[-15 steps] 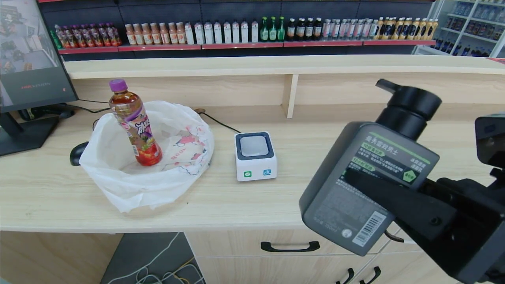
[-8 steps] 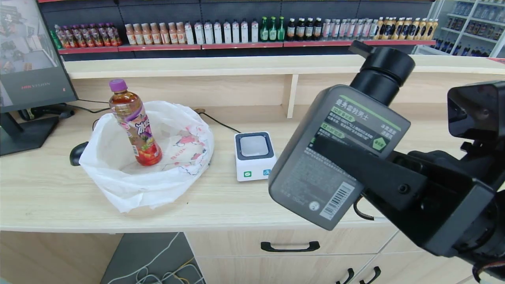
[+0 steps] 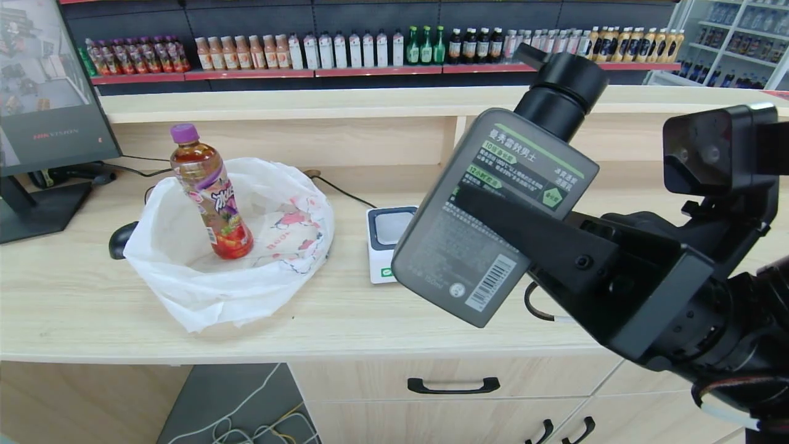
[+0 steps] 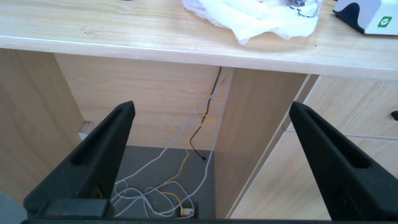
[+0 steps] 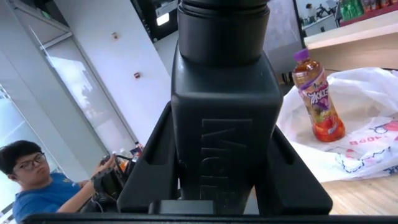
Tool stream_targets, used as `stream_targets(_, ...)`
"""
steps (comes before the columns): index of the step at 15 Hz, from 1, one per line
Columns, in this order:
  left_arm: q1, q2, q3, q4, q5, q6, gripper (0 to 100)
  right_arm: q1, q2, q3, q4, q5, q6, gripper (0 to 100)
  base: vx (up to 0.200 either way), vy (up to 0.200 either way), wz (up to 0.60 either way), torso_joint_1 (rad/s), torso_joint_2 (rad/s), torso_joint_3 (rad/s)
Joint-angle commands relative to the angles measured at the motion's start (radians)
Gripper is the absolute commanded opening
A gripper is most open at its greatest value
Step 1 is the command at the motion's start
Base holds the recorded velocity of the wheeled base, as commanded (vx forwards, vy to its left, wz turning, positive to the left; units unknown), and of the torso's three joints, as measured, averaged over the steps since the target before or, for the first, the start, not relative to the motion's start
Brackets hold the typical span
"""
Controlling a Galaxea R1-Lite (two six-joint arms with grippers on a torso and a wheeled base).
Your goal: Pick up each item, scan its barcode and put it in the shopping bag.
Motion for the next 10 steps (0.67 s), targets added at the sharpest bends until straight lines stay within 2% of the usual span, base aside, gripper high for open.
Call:
stream_targets(1,0.000,0.000,0.000,0.000,0.001,0.000,100,0.000,0.004,0.002,-0.001,0.000,0.001,0,0.000,0.000,0.00,0.000,0.00,0.000)
stream_targets(10,0.000,0.000,0.000,0.000,0.001,0.000,100,0.000,0.005,0.008,-0.001,0.000,0.001,0,0.000,0.000,0.00,0.000,0.00,0.000)
